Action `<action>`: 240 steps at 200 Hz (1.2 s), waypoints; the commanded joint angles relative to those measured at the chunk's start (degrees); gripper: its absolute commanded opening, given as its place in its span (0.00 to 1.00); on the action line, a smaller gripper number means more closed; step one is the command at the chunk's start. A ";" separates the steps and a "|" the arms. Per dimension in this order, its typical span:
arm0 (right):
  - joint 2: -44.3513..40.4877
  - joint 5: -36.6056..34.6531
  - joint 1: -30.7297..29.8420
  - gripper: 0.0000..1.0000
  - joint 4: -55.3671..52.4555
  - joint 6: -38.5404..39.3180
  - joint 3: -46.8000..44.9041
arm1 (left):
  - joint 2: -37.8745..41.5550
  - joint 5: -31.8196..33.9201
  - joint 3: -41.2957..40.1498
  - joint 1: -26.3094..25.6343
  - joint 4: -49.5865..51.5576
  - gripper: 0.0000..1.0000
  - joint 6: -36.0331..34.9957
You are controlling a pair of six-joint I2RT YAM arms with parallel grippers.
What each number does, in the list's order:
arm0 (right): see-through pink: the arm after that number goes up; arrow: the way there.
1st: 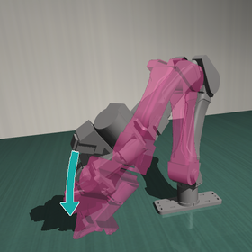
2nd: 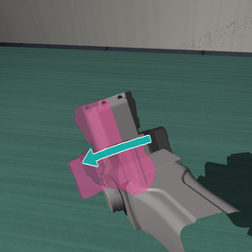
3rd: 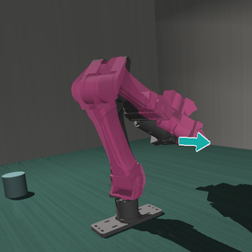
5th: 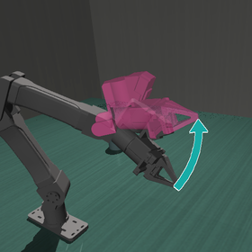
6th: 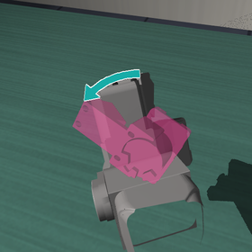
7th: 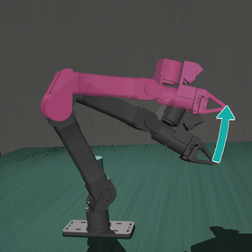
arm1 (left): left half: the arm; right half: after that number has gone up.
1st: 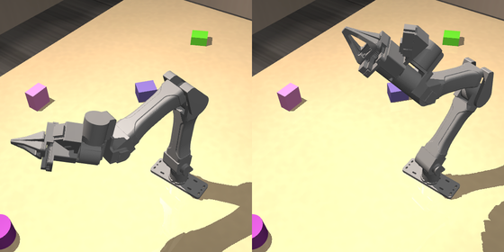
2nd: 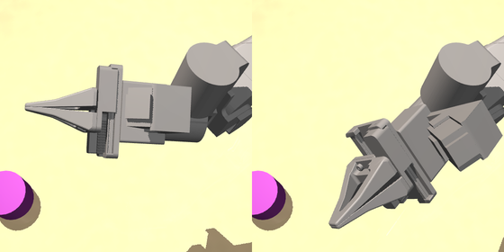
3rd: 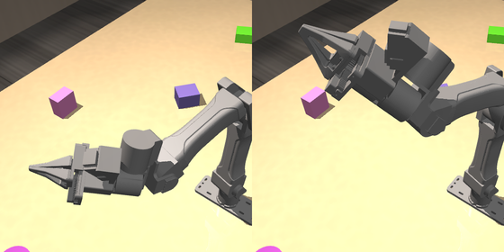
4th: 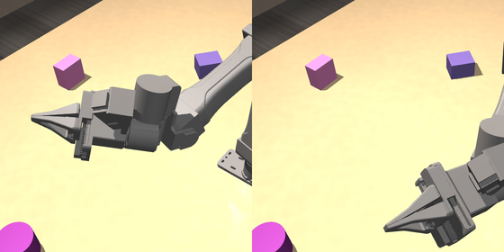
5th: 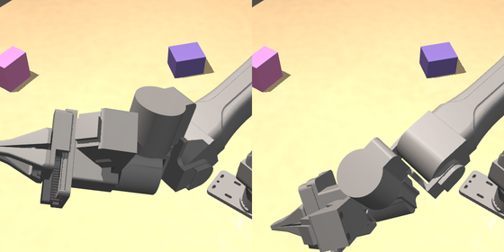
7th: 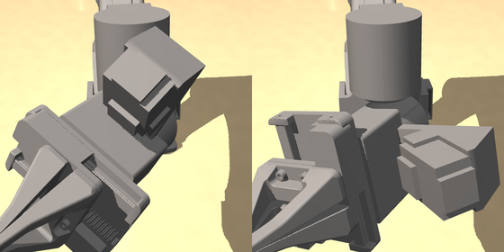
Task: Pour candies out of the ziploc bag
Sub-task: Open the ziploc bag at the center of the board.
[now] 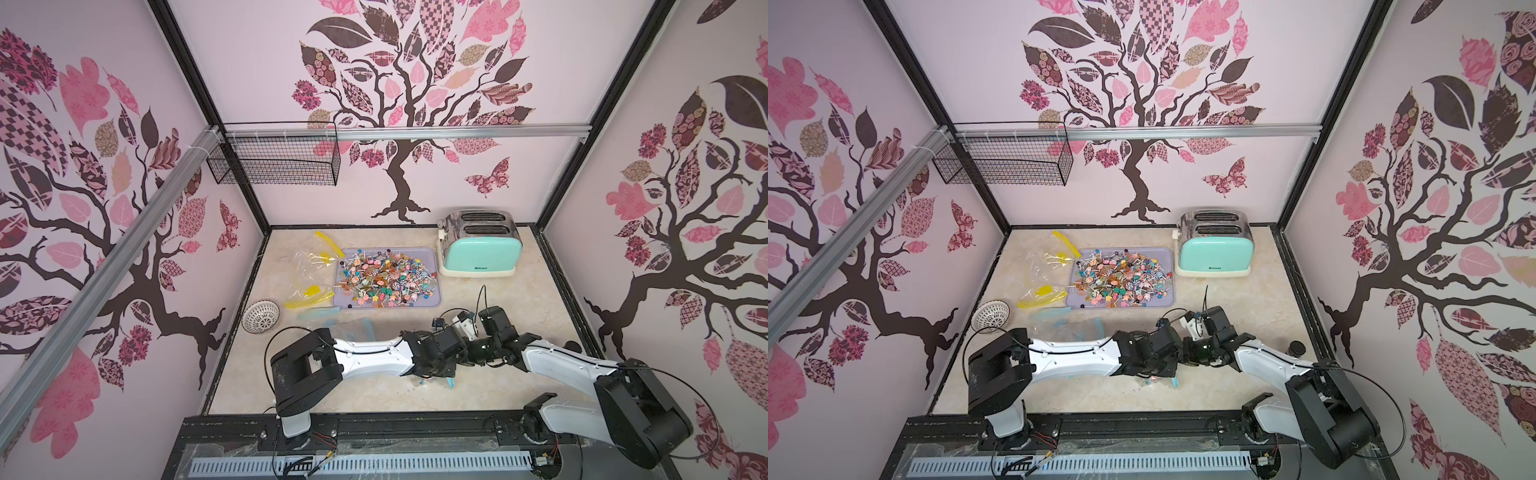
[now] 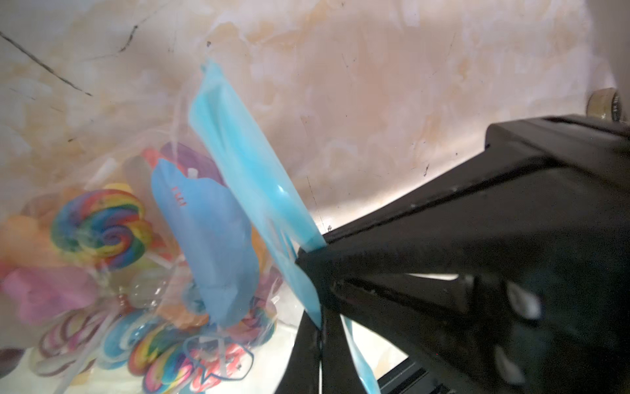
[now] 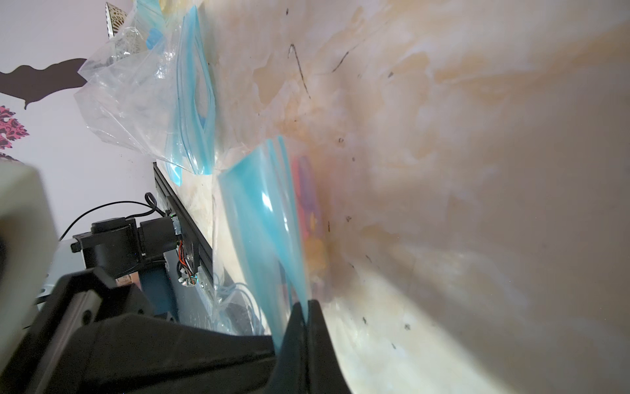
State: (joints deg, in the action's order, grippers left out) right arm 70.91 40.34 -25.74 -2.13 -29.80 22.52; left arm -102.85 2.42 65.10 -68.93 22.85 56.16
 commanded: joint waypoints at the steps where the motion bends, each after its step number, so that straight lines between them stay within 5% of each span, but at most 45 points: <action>1: 0.66 -0.87 -0.63 0.00 -1.77 0.16 -0.60 | 0.03 2.21 -0.57 0.88 -1.51 0.00 1.26; 47: 3.75 -10.37 -3.25 0.00 -5.42 1.44 1.01 | 1.36 6.07 -3.19 1.29 2.38 0.00 9.08; 147: 10.07 -26.73 -7.63 0.00 -10.56 -0.06 3.05 | 1.06 7.61 -10.31 3.44 -6.17 0.00 18.34; 240: 5.87 -32.32 -8.11 0.00 -16.36 -2.94 3.01 | 2.73 10.68 -12.62 3.85 -3.43 0.00 19.51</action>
State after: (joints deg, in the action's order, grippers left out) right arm 76.66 17.34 -34.61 -7.64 -31.70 27.49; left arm -100.66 8.60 54.72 -66.46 13.52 75.18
